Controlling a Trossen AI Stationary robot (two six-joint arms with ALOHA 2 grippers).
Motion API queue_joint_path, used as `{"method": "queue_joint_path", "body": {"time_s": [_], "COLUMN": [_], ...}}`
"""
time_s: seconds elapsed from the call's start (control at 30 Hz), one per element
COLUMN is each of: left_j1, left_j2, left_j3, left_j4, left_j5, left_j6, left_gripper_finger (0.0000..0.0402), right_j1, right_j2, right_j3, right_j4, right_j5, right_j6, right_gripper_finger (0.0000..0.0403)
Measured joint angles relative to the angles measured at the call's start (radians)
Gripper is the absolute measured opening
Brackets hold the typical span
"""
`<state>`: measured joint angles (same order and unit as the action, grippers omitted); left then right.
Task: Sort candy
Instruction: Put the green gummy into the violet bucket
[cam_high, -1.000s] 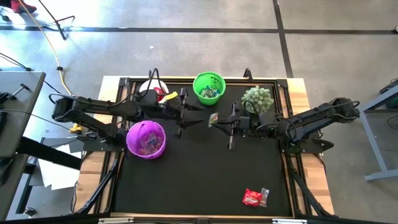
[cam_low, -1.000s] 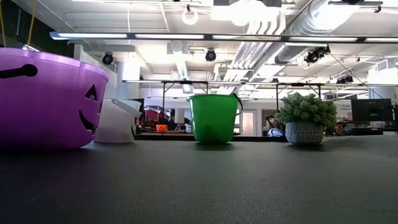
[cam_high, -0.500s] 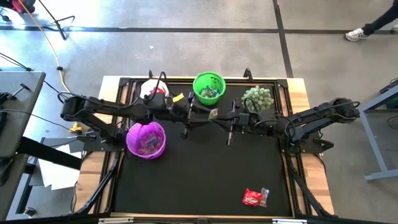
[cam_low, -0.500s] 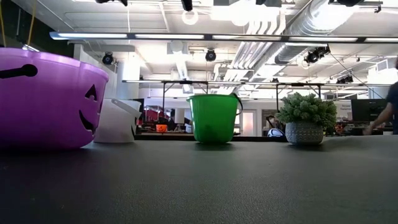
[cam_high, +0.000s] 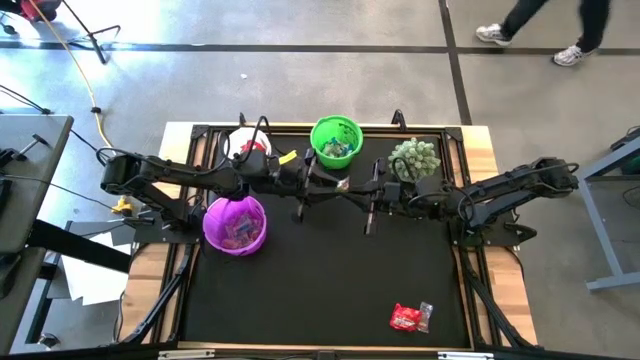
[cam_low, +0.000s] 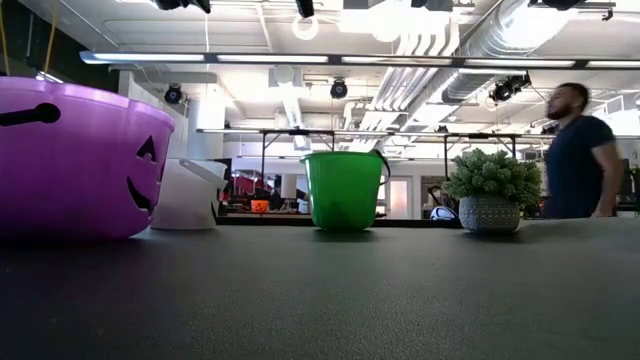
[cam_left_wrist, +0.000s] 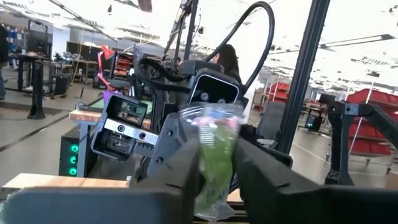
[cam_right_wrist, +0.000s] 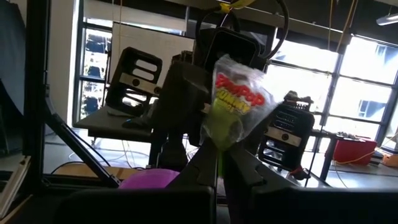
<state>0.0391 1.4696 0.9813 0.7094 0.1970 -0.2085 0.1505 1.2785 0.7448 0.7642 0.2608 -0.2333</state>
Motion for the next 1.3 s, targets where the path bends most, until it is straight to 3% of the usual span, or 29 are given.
{"method": "queue_joint_path", "body": {"time_s": [0.17, 0.37, 0.5, 0.87, 1.07, 1.3], "left_j1": [0.0, 0.0, 0.002, 0.007, 0.013, 0.013], "left_j2": [0.0, 0.0, 0.0, -0.061, -0.141, -0.354], "left_j3": [0.0, 0.0, 0.0, 0.0, 0.0, 0.0], "left_j4": [0.0, -0.001, -0.006, -0.057, -0.25, -0.745], "left_j5": [0.002, 0.0, -0.016, 0.001, -0.054, -0.203], "left_j6": [-0.009, -0.018, -0.018, 0.028, 0.078, 0.09], "left_gripper_finger": [0.001, 0.0003, 0.0002, 0.0001, 0.0, 0.0], "right_j1": [0.0, 0.0, 0.002, 0.0, 0.0, 0.0], "right_j2": [0.0, 0.0, 0.0, -0.001, -0.001, -0.031], "right_j3": [0.0, 0.0, 0.0, 0.002, 0.002, 0.002], "right_j4": [0.003, 0.003, 0.002, -0.008, -0.027, -0.163], "right_j5": [0.0, 0.008, 0.092, 0.117, 0.117, 0.114], "right_j6": [0.001, 0.059, 0.145, 0.338, 0.349, 0.487], "right_gripper_finger": [0.0, 0.0, 0.0009, 0.0138, 0.0182, 0.0185]}}
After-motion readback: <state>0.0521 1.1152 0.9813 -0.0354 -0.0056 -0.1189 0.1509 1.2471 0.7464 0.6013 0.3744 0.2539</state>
